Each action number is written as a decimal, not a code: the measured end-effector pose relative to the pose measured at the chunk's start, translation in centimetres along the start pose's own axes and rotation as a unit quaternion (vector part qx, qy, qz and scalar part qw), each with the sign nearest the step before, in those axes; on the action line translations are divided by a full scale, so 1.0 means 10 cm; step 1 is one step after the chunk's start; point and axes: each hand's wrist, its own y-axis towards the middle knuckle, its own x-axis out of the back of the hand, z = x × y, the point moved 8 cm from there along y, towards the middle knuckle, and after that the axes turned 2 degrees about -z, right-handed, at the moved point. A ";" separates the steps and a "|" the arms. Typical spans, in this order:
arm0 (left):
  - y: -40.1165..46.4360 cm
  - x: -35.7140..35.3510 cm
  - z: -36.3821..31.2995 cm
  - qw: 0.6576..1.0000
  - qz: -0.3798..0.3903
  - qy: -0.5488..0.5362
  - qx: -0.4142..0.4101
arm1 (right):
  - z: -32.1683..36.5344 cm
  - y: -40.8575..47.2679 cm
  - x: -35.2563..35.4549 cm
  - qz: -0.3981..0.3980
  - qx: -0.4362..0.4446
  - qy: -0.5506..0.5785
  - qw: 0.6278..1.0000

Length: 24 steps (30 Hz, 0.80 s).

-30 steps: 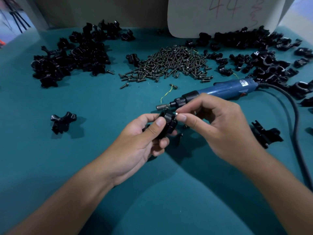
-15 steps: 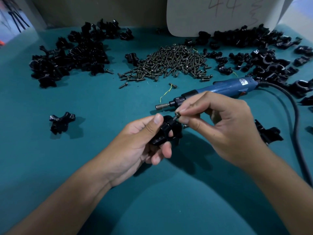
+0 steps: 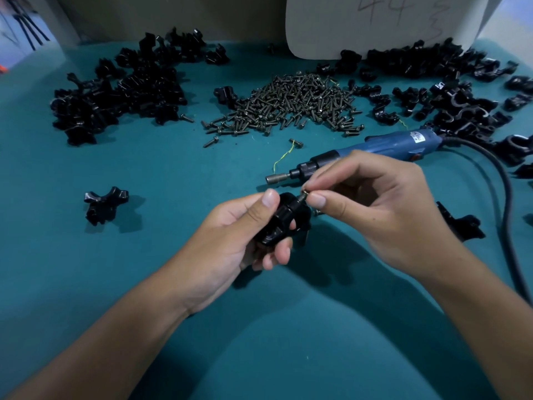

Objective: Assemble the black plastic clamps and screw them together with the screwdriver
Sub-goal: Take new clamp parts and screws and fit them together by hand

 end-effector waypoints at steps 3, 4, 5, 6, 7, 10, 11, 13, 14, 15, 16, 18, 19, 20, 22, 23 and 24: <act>0.00 -0.03 0.02 1.000 0.012 0.003 0.004 | 0.03 -0.02 0.00 0.005 0.018 -0.004 1.000; 0.00 -0.03 0.02 1.000 0.013 0.001 0.007 | 0.04 -0.02 0.00 0.008 0.025 -0.012 1.000; 0.00 -0.03 0.03 1.000 0.012 -0.002 0.012 | 0.05 -0.02 0.00 0.013 0.033 -0.021 0.999; 0.00 -0.03 0.04 1.000 0.011 -0.004 0.019 | 0.06 -0.02 -0.01 0.018 0.040 -0.029 0.999; 0.01 -0.03 0.05 1.000 0.009 -0.004 0.025 | 0.07 -0.03 -0.01 0.023 0.043 -0.034 0.998; 0.01 -0.03 0.04 1.000 0.005 -0.014 0.026 | 0.06 -0.03 -0.02 0.035 0.037 -0.032 0.998; 0.01 -0.03 0.04 1.000 0.003 -0.014 0.022 | 0.06 -0.02 -0.01 0.034 0.032 -0.027 0.999; 0.01 -0.04 0.03 1.000 -0.002 -0.004 0.013 | 0.05 -0.01 0.00 0.026 0.023 -0.025 0.999; 0.01 -0.05 0.02 1.000 -0.002 0.001 0.008 | 0.05 0.00 0.01 0.024 0.019 -0.027 0.999; 0.00 -0.05 0.02 1.000 -0.001 0.003 0.005 | 0.04 0.00 0.00 0.027 0.013 -0.025 0.999; 0.00 -0.05 0.02 1.000 0.000 0.004 0.003 | 0.03 0.00 -0.01 0.034 0.004 -0.018 0.999; 0.00 -0.03 0.01 1.000 0.001 0.011 -0.003 | 0.02 0.00 -0.02 0.046 -0.016 0.003 0.999; 0.01 -0.02 0.01 1.000 -0.002 0.023 -0.006 | 0.01 0.00 -0.03 0.045 -0.024 0.014 0.999; 0.01 -0.01 0.01 0.999 -0.006 0.039 -0.011 | 0.00 0.00 -0.02 0.040 -0.031 0.026 0.998; 0.02 0.01 0.00 0.998 -0.009 0.062 -0.021 | -0.01 0.01 -0.01 0.030 -0.037 0.043 0.998; 0.02 0.01 0.00 0.998 -0.010 0.065 -0.026 | -0.02 0.01 -0.02 0.029 -0.036 0.038 0.998; 0.02 0.02 0.00 0.997 -0.011 0.064 -0.030 | -0.04 0.01 -0.03 0.031 -0.035 0.027 0.999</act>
